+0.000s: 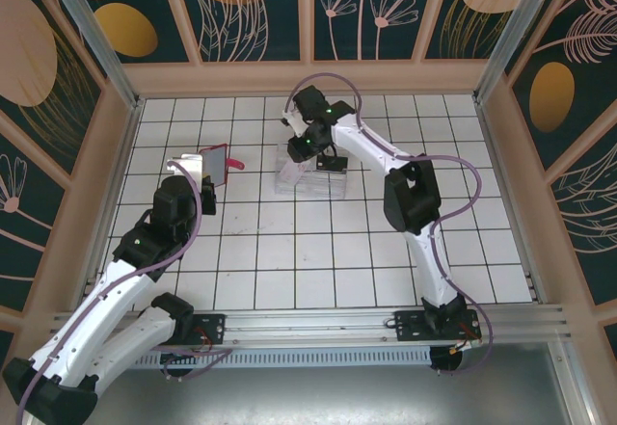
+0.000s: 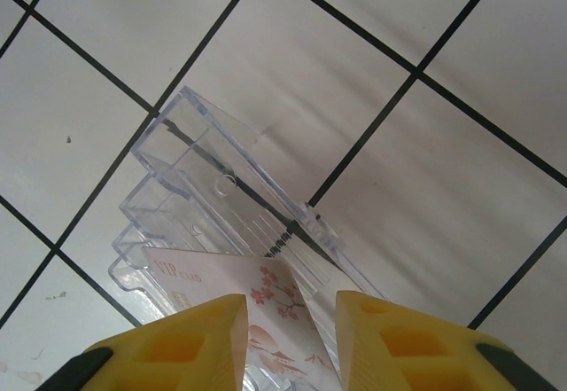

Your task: Take the credit cards out of the card holder

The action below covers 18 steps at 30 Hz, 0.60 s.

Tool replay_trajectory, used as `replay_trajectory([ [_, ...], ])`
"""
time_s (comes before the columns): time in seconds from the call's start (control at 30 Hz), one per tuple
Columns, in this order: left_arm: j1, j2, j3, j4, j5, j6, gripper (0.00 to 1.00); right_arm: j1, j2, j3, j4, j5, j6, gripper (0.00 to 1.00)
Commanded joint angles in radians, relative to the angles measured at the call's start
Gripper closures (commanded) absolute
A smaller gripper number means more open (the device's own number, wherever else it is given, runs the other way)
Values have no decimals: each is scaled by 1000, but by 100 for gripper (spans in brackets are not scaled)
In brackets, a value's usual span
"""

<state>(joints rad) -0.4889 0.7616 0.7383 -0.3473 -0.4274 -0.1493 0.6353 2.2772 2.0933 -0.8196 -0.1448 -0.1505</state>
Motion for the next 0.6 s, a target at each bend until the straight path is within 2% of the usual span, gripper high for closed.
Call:
replay_trajectory([
  [0.0, 4, -13, -3, 30, -7, 12, 100, 24, -20, -26, -19, 77, -6, 66],
  [0.27, 5, -12, -3, 31, -5, 11, 100, 56, -52, -114, 40, 219, -17, 54],
  [0.57, 4, -13, -4, 33, -5, 11, 100, 87, -114, -214, 109, 271, -36, 51],
])
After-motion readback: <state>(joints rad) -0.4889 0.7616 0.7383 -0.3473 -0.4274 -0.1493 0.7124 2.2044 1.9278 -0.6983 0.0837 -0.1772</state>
